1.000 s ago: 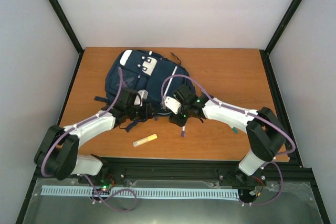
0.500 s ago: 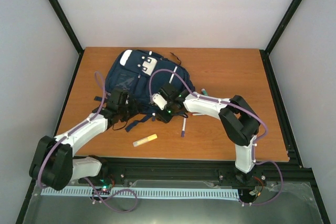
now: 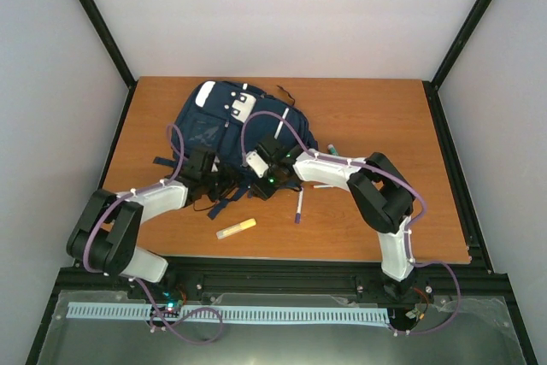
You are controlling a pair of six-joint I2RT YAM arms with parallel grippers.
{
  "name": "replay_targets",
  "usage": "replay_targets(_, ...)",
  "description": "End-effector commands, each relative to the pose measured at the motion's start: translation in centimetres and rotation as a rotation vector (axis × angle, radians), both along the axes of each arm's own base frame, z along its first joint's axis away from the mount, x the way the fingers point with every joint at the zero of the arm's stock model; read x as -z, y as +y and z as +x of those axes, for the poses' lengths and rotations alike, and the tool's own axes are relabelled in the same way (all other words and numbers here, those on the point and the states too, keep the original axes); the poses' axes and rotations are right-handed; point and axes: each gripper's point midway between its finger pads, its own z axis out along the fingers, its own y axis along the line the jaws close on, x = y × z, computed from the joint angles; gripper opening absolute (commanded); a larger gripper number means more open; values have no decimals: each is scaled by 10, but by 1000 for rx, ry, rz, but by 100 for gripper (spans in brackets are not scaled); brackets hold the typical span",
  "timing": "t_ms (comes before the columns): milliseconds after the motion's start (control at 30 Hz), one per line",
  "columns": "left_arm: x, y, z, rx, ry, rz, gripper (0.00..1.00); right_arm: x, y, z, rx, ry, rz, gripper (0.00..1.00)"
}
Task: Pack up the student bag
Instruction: Zip the student bag at the center of the board.
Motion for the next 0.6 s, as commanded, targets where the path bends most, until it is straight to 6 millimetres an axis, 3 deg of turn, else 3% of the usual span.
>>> replay_targets(0,-2,-13,7,13,-9,-45,44,-7,3,0,10,-23,25,48)
replay_targets(333,8,-23,24,26,7,-30,20,-29,-18,-13,-5,-78,32,48)
replay_targets(567,-13,-42,37,67,-39,-66,9,-22,-12,-12,22,-27,31,48)
